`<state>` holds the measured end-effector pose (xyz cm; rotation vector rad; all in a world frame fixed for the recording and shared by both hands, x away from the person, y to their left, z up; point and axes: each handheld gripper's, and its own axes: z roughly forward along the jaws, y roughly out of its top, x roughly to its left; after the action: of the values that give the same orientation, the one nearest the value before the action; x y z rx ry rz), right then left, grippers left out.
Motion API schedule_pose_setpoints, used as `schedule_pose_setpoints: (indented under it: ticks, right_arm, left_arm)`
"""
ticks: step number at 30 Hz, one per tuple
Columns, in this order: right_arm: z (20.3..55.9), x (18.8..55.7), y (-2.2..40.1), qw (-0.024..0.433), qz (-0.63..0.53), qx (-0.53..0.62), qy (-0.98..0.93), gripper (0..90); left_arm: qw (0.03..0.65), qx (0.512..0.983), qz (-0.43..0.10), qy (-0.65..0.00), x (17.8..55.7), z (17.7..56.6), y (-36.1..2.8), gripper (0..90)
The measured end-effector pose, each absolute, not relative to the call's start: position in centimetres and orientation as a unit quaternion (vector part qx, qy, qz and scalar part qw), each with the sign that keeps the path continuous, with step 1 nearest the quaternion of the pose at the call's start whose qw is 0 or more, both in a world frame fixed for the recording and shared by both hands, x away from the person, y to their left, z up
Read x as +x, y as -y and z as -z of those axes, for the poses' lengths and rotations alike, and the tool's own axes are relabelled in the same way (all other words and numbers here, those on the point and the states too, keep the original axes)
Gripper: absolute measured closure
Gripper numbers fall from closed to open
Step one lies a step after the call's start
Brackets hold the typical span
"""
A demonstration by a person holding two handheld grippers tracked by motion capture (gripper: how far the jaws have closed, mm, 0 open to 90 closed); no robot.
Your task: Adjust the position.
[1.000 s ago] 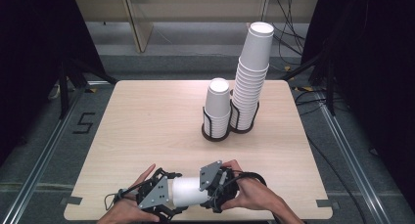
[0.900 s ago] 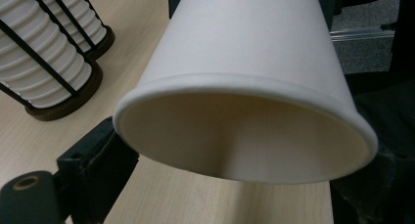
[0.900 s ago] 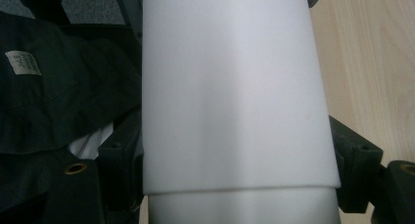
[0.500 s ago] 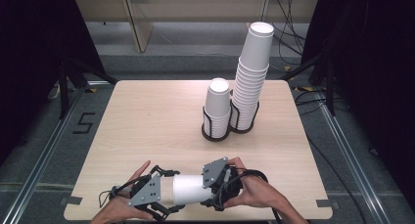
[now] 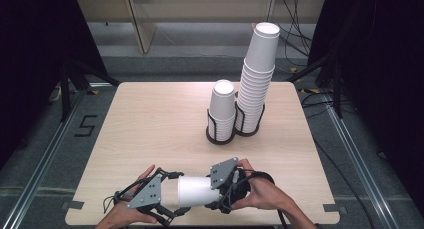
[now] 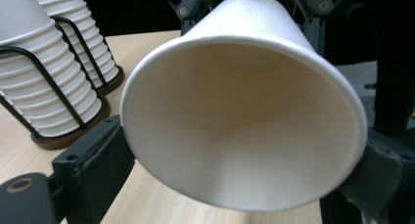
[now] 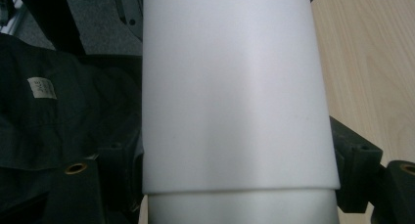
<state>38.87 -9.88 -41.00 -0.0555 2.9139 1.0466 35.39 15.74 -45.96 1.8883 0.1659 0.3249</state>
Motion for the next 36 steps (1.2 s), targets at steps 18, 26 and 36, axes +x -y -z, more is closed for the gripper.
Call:
schedule_pose_setpoints:
  ticks: [18, 26, 36]
  right_arm:
    - [40.8, 39.1, 10.4, 0.034, -0.344, -0.019, -0.938, 25.7]
    - [40.1, 39.6, 11.6, 0.036, -0.364, -0.005, -0.931, 25.7]
    - [39.9, 40.1, 12.4, 0.027, -0.394, -0.001, -0.919, 25.6]
  left_arm:
    - [0.578, 0.800, -0.136, -0.082, 35.6, 46.0, -16.1, 8.2]
    - [0.599, 0.782, -0.139, -0.101, 35.7, 45.7, -16.3, 14.3]
    - [0.622, 0.763, -0.110, -0.134, 36.1, 46.1, -16.1, 14.3]
